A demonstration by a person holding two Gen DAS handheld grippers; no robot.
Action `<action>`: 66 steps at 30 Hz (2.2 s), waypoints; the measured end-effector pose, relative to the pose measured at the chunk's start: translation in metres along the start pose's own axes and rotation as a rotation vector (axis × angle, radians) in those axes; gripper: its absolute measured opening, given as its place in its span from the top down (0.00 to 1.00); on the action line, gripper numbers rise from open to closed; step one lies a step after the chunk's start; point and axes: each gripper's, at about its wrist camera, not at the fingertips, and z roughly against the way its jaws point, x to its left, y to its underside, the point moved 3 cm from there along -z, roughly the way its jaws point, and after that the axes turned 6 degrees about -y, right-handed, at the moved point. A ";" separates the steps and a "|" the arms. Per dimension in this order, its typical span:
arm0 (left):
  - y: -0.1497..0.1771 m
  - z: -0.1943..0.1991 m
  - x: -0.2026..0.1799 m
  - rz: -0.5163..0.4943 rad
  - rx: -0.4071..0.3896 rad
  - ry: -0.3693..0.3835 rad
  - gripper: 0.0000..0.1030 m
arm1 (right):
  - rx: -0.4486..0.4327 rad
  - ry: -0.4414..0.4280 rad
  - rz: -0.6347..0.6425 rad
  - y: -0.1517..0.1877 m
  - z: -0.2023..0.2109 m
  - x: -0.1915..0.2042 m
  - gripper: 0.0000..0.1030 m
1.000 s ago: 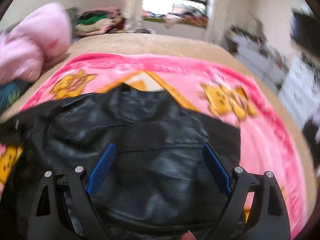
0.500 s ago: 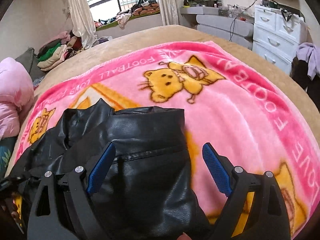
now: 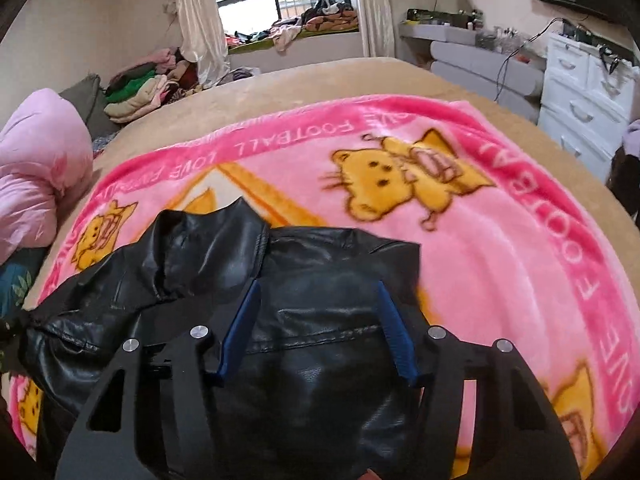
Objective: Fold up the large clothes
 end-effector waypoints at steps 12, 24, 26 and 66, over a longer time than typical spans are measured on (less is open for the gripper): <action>0.009 -0.028 0.031 0.004 0.088 -0.164 0.96 | 0.122 0.053 0.067 0.021 -0.031 0.003 0.44; 0.017 0.008 -0.045 -0.171 -0.047 -0.103 0.56 | 0.098 -0.008 0.058 0.039 -0.004 -0.001 0.38; 0.032 -0.009 -0.059 -0.209 0.027 -0.090 0.51 | 0.096 -0.034 0.085 0.046 0.009 0.011 0.38; 0.019 0.041 0.074 0.043 -0.014 -0.343 0.09 | 0.039 -0.217 0.283 0.066 0.046 0.204 0.05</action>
